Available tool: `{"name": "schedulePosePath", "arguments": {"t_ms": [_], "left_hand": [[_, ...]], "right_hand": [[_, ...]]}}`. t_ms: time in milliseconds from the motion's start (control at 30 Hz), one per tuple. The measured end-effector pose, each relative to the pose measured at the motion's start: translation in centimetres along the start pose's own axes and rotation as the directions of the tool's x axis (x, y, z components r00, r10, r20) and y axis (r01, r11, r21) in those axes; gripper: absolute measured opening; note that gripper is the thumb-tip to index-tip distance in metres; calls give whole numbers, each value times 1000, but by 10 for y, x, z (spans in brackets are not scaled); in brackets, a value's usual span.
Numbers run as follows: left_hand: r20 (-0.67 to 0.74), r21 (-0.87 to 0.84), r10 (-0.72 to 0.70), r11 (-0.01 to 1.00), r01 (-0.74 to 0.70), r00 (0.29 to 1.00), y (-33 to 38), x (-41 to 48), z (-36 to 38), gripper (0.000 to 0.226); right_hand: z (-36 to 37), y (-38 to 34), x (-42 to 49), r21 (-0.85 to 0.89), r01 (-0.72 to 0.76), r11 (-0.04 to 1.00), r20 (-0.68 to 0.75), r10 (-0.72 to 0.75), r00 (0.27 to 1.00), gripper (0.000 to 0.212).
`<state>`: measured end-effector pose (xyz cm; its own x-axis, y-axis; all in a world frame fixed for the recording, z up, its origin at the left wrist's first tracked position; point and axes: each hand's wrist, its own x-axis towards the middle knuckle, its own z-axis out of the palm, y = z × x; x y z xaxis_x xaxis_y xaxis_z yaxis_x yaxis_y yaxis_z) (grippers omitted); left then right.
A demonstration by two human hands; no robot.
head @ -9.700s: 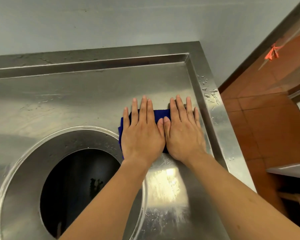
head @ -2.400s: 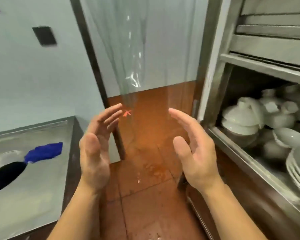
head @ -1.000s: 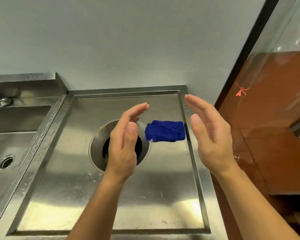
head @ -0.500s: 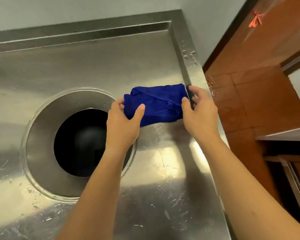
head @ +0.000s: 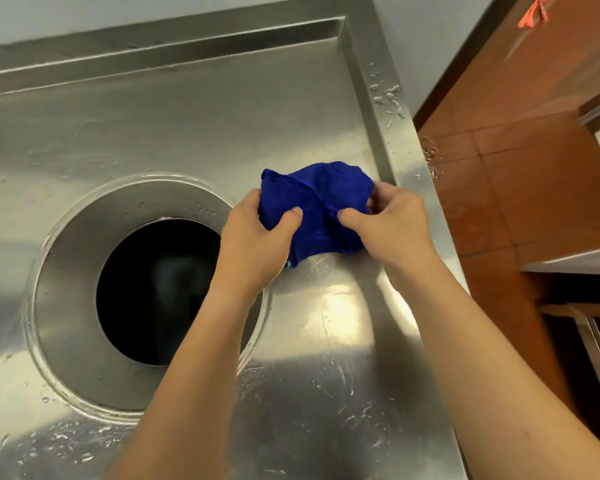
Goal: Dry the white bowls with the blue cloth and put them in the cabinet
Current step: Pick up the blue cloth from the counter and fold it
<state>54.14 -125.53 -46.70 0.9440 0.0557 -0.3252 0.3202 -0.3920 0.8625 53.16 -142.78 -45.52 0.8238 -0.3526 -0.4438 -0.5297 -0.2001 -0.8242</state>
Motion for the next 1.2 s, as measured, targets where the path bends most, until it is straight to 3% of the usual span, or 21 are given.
{"name": "schedulePosePath", "arguments": {"t_ms": [67, 167, 300, 400, 567, 800, 867, 1000, 1200], "left_hand": [[40, -126, -12, 992, 17, 999, 10, -10, -7, 13], [-15, -266, 71, 961, -73, 997, 34, -34, -24, 21], [-108, -388, 230, 886, -253, 967, 68, -74, -44, 18], [-126, -470, 292, 824, -317, 948, 88, -109, -54, 21], [-200, -456, 304, 813, -363, 932, 101, -184, -66, 35], [-310, -330, 348, 834, -443, 885, 92, -265, -81, 81], [-298, -310, 367, 836, -453, 881, 85, -274, -83, 78], [-223, -219, 400, 868, -446, 889, 59, -268, -82, 47], [-121, -127, 336, 928, -350, 934, 12, -247, -55, 45]], "right_hand": [[-12, -3, -10, 125, 52, 991, 43, -58, 997, 20], [-42, -18, -35, 252, 168, 953, 82, -194, 978, 29], [-74, -42, -74, 551, 133, 824, 174, -270, 947, 42], [-90, -60, -109, 600, 159, 784, 161, -313, 936, 42], [-115, -71, -172, 483, 332, 810, 34, -396, 918, 33], [-126, -59, -236, 354, 433, 829, -20, -457, 889, 33], [-123, -53, -245, 291, 464, 837, -51, -470, 881, 33], [-113, -34, -250, 94, 516, 852, -87, -509, 856, 37], [-99, 11, -228, -108, 452, 885, -124, -463, 878, 41]]}}
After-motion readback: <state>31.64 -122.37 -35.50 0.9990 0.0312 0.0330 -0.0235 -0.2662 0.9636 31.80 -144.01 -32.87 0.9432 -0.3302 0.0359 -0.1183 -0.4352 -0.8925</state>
